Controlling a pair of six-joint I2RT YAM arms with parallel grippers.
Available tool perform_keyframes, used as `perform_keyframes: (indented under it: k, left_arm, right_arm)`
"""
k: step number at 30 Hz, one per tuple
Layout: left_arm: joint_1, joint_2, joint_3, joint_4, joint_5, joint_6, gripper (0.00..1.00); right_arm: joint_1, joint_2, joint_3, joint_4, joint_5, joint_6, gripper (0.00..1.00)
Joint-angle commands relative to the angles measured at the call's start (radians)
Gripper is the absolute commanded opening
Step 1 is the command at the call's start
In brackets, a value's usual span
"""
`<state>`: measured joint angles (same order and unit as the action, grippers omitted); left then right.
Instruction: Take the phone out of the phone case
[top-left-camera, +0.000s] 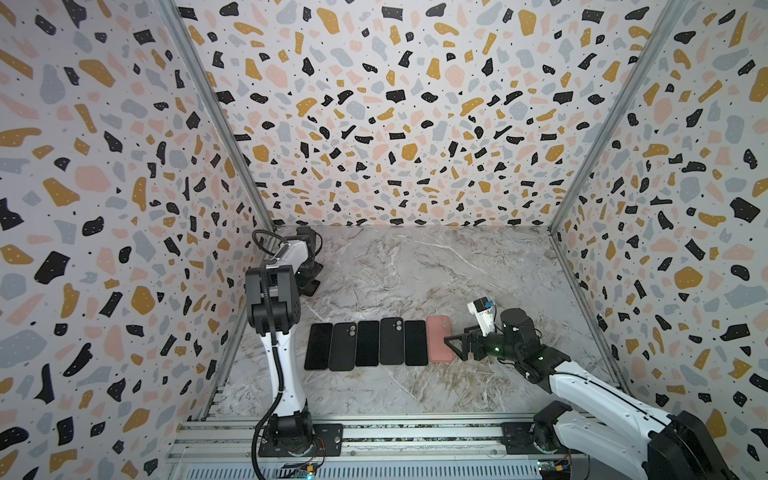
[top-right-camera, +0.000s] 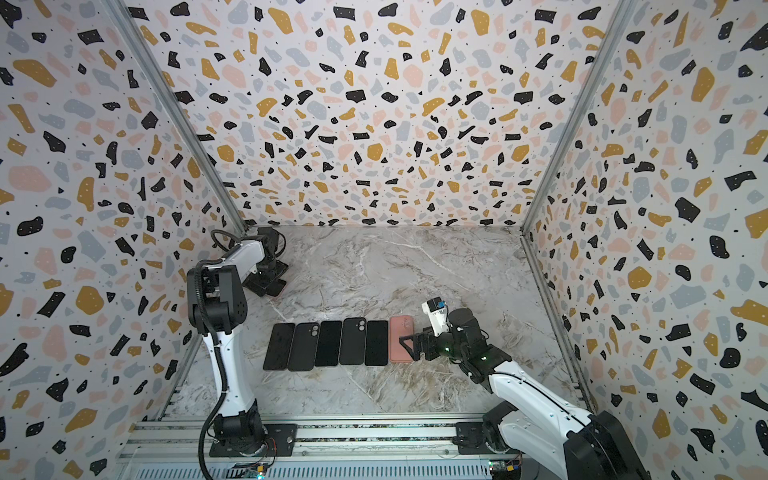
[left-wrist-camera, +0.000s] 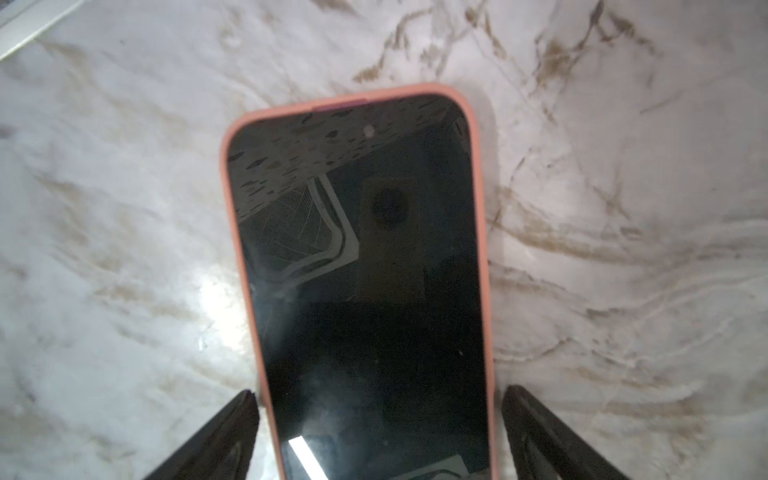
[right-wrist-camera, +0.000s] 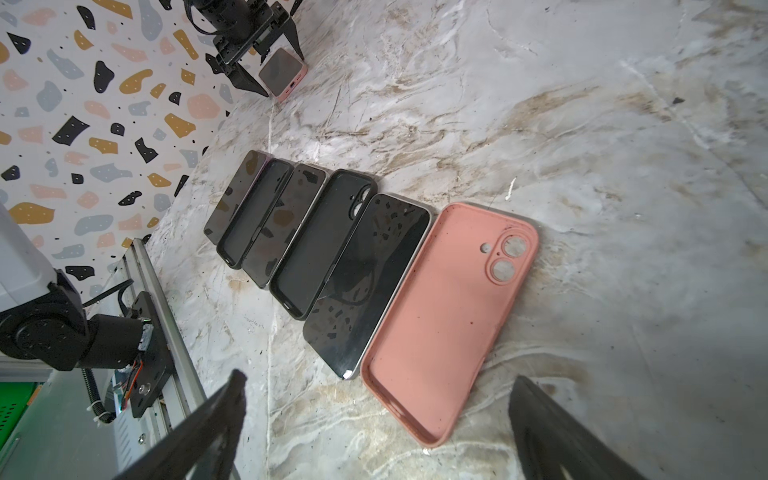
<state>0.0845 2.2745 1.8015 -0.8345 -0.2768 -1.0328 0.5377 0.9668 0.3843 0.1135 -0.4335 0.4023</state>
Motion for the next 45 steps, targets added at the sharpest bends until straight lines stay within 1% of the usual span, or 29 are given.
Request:
perform_keyframes:
  k: [1, 4, 6, 8, 12, 14, 15, 17, 20, 24, 28, 32, 34, 38, 42, 45]
  left_arm:
    - [0.014, 0.025, -0.023, -0.019, 0.015, 0.033, 0.89]
    - [0.015, 0.021, -0.040, 0.015, 0.053, 0.058, 0.80]
    - [0.015, 0.012, -0.058, 0.033, 0.073, 0.062, 0.78]
    - [0.015, -0.001, -0.083, 0.060, 0.088, 0.068, 0.74]
    - [0.017, -0.028, -0.119, 0.082, 0.109, 0.073, 0.73]
    - [0.017, -0.055, -0.155, 0.115, 0.132, 0.079, 0.69]
    - [0.017, -0.070, -0.178, 0.135, 0.148, 0.078, 0.66]
    - [0.017, -0.108, -0.243, 0.224, 0.224, 0.089, 0.58]
    - [0.016, -0.160, -0.322, 0.300, 0.290, 0.091, 0.53]
    - [0.008, -0.236, -0.415, 0.387, 0.364, 0.090, 0.50]
    - [-0.018, -0.305, -0.462, 0.413, 0.382, 0.112, 0.49]
    - [-0.080, -0.370, -0.508, 0.459, 0.417, 0.098, 0.49]
    - [-0.119, -0.397, -0.521, 0.473, 0.412, 0.087, 0.49]
    - [-0.205, -0.433, -0.533, 0.510, 0.428, 0.064, 0.49]
    - [-0.289, -0.462, -0.542, 0.539, 0.422, 0.039, 0.49]
    - [-0.349, -0.475, -0.555, 0.570, 0.421, 0.017, 0.47]
  right_arm:
    - [-0.004, -0.001, -0.004, 0.012, 0.007, -0.005, 0.99]
    - [-0.005, 0.007, -0.001, 0.018, 0.007, -0.001, 1.00]
    - [-0.004, 0.009, 0.002, 0.021, 0.005, 0.000, 1.00]
    - [-0.004, 0.010, 0.009, 0.019, 0.006, 0.001, 1.00]
    - [-0.004, 0.012, 0.016, 0.022, 0.007, 0.006, 1.00]
    - [-0.005, 0.018, 0.019, 0.030, 0.009, 0.007, 1.00]
    - [-0.005, 0.023, 0.021, 0.034, 0.009, 0.006, 1.00]
    - [-0.006, 0.043, 0.032, 0.047, -0.002, 0.010, 1.00]
    - [-0.006, 0.080, 0.047, 0.085, -0.043, 0.030, 1.00]
    - [-0.005, 0.118, 0.067, 0.141, -0.071, 0.054, 1.00]
    - [-0.005, 0.174, 0.102, 0.176, -0.094, 0.075, 1.00]
    - [-0.004, 0.248, 0.139, 0.242, -0.143, 0.106, 1.00]
    - [-0.002, 0.286, 0.149, 0.294, -0.168, 0.128, 1.00]
    - [0.016, 0.366, 0.193, 0.364, -0.187, 0.160, 1.00]
    - [0.030, 0.445, 0.237, 0.442, -0.198, 0.200, 0.99]
    - [0.039, 0.511, 0.270, 0.500, -0.207, 0.237, 0.98]
